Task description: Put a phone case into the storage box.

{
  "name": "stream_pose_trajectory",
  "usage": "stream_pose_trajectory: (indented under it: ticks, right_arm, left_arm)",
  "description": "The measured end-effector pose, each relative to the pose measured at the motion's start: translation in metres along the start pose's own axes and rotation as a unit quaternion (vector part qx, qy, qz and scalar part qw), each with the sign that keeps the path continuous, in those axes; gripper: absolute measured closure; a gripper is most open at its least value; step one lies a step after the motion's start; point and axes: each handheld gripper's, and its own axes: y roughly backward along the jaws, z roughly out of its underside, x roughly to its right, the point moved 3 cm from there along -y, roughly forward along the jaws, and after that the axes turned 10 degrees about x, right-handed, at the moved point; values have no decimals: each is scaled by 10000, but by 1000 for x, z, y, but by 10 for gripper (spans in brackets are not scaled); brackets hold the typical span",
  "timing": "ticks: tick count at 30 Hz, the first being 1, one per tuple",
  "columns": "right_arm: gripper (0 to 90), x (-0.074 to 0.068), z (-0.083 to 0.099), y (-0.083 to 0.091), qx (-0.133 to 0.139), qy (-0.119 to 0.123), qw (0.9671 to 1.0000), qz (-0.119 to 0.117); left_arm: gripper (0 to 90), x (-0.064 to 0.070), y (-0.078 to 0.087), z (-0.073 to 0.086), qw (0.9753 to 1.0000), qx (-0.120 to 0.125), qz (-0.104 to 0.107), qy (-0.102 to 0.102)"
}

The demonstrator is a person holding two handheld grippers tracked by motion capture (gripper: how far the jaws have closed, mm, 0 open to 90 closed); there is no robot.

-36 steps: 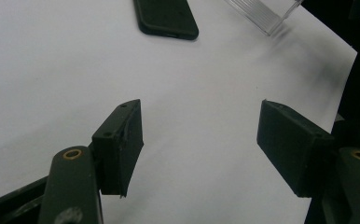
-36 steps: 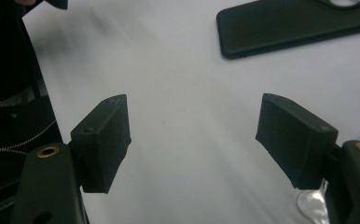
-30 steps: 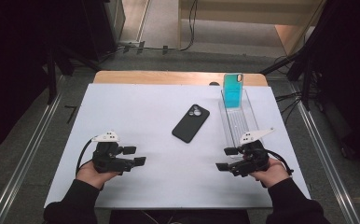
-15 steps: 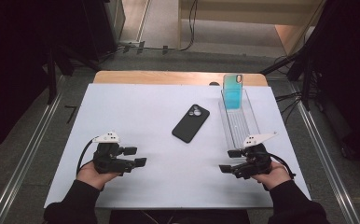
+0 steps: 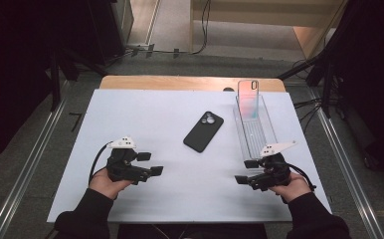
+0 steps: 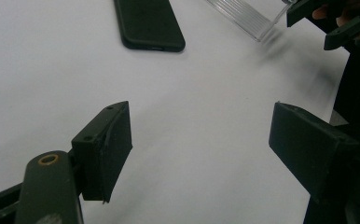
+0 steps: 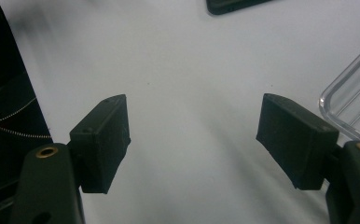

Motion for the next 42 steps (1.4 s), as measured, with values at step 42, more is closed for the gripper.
stream_pose_trajectory:
  ticks: [42]
  right_arm:
    - [232, 4, 5, 3, -39, -52, 9999, 137]
  left_arm:
    - [173, -9, -75, -62, 9993, 89, -375, 30]
